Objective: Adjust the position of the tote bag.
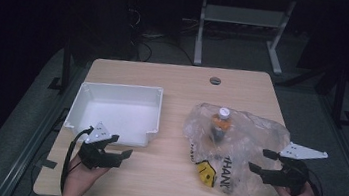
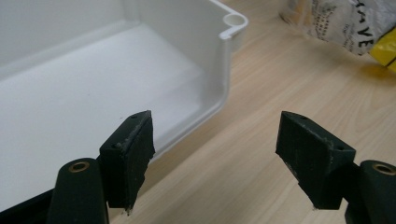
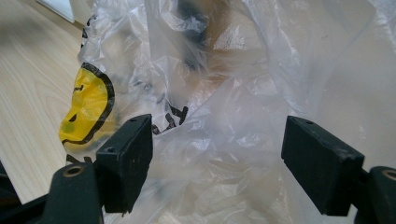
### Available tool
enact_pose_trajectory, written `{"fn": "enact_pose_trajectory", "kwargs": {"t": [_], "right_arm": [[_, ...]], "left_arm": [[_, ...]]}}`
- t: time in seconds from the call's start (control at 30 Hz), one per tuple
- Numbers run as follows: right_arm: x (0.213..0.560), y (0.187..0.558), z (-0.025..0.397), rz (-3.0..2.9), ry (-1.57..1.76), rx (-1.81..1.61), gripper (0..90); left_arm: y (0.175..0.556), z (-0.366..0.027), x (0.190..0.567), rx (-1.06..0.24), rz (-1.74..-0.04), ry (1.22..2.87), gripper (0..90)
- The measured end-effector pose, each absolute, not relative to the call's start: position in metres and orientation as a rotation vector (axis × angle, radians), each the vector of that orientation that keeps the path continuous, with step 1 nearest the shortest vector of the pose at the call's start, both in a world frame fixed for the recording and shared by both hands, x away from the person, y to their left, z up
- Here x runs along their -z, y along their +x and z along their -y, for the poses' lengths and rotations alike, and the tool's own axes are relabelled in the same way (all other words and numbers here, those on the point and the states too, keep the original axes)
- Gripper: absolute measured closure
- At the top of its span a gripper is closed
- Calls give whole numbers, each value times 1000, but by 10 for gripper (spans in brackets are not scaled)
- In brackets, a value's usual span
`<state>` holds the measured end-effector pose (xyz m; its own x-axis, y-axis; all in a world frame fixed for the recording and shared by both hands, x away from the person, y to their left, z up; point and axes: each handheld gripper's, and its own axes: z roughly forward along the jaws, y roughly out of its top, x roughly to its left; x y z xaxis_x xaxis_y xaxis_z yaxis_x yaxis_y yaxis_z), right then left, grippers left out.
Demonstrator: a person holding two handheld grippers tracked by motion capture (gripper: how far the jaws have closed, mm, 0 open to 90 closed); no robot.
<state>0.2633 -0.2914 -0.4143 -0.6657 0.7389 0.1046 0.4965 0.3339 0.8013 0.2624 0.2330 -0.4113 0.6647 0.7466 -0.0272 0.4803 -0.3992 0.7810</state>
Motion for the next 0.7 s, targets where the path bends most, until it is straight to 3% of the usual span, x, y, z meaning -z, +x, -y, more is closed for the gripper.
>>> {"fn": "enact_pose_trajectory", "kwargs": {"t": [0.7], "right_arm": [[408,260,292,-2294,1085,-1261,237]], "left_arm": [[276,-174,367,-321,-753,2144,265]]}}
